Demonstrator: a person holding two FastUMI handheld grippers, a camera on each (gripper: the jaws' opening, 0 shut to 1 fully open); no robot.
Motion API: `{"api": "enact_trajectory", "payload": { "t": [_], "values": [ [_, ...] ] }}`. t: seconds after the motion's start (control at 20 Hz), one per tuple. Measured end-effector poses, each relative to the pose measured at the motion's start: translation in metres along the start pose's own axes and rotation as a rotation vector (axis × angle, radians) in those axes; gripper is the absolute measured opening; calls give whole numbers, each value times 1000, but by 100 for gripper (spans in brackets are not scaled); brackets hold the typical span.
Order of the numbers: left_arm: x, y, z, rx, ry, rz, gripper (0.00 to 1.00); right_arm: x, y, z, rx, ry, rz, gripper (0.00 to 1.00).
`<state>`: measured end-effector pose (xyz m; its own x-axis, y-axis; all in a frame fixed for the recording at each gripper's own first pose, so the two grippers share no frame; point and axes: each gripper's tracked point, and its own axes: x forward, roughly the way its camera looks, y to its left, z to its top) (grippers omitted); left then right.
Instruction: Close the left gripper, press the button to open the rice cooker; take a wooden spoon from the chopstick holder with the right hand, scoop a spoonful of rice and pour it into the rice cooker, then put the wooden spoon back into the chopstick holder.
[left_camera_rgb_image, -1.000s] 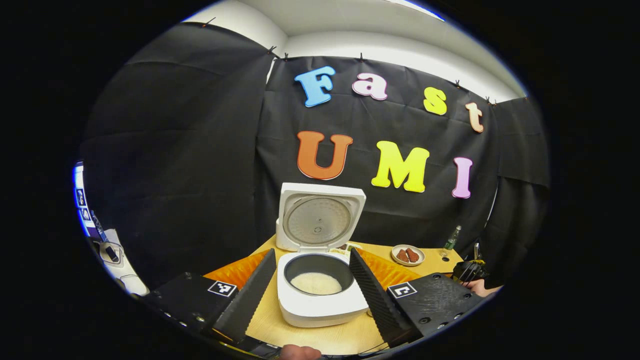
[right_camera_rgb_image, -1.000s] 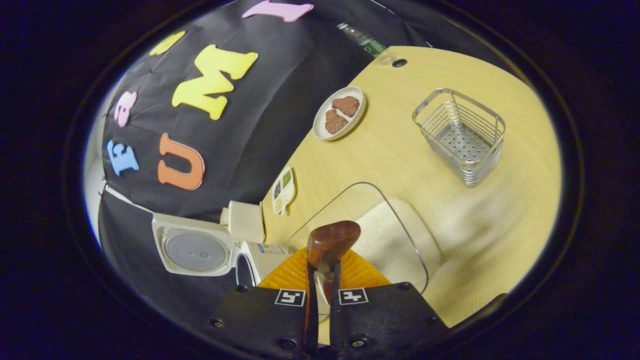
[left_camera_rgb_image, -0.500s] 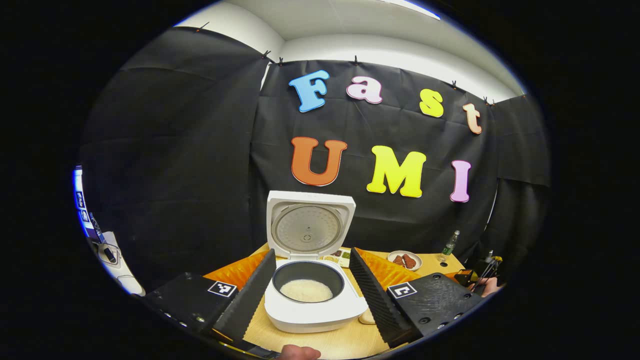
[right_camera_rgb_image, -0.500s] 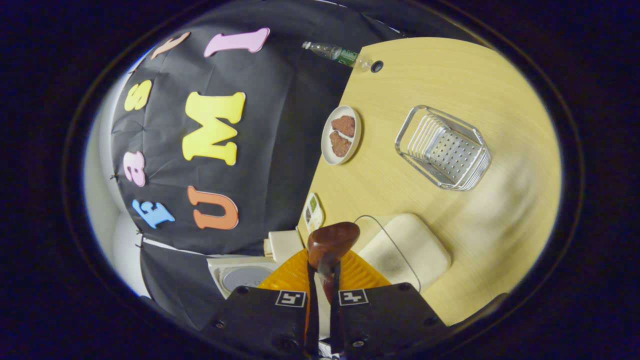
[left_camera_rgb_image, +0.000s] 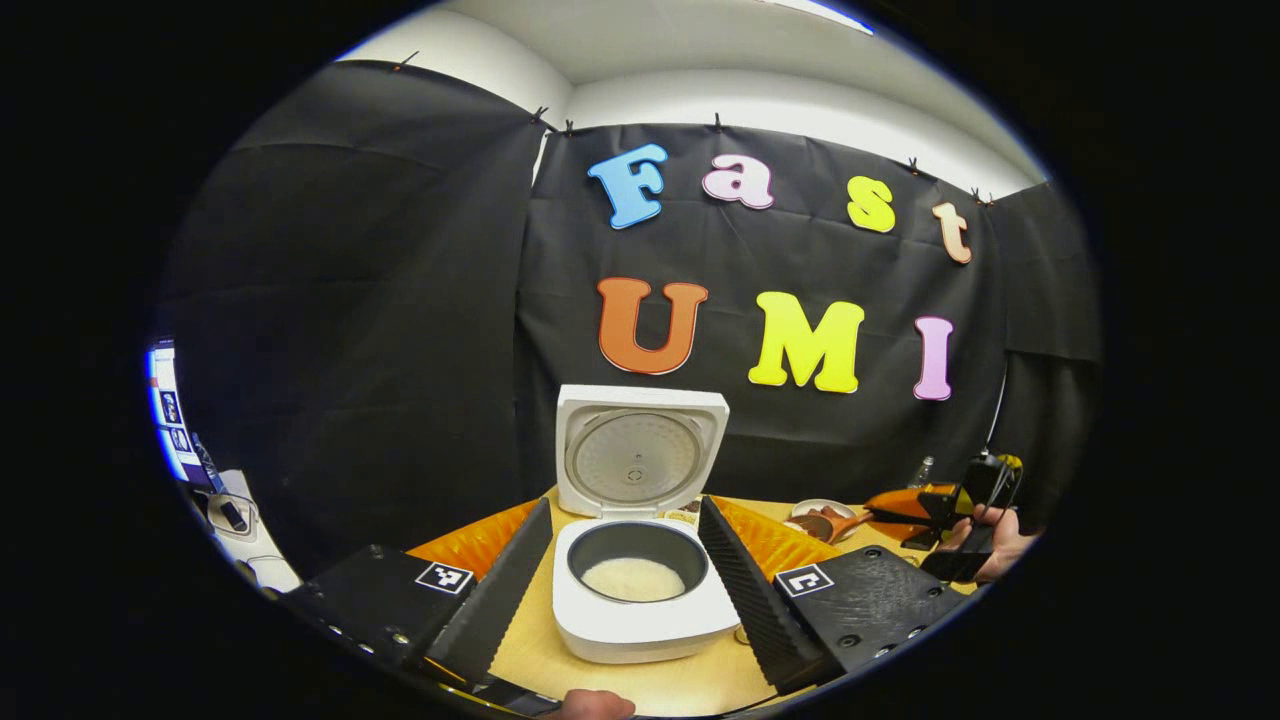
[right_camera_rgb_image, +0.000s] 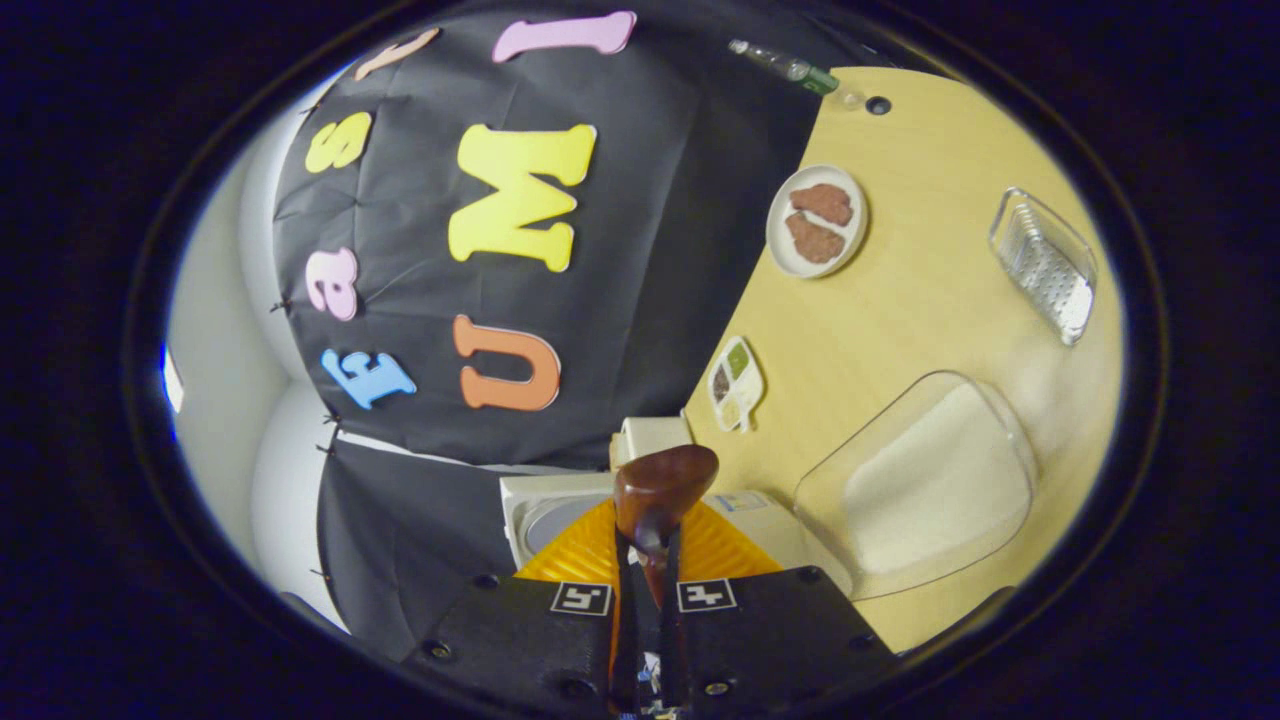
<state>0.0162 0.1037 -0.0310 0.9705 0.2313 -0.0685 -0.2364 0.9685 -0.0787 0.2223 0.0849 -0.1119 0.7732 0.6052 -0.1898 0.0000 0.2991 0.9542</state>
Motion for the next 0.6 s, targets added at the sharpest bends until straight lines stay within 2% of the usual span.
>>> {"api": "enact_trajectory", "payload": {
  "t": [0.05,0.2,0.35,0.6],
  "values": [
    [-2,3,-1,0,3,4,94,15,9,-12,-13,24,13,8],
    [-13,18,1,-4,6,18,94,53,20,-44,-53,82,3,13],
    [-23,31,2,-12,5,40,94,87,29,-71,-65,123,-12,12],
    [-40,55,2,-2,-6,89,94,118,27,-76,-206,107,-92,8]
  ]
}}
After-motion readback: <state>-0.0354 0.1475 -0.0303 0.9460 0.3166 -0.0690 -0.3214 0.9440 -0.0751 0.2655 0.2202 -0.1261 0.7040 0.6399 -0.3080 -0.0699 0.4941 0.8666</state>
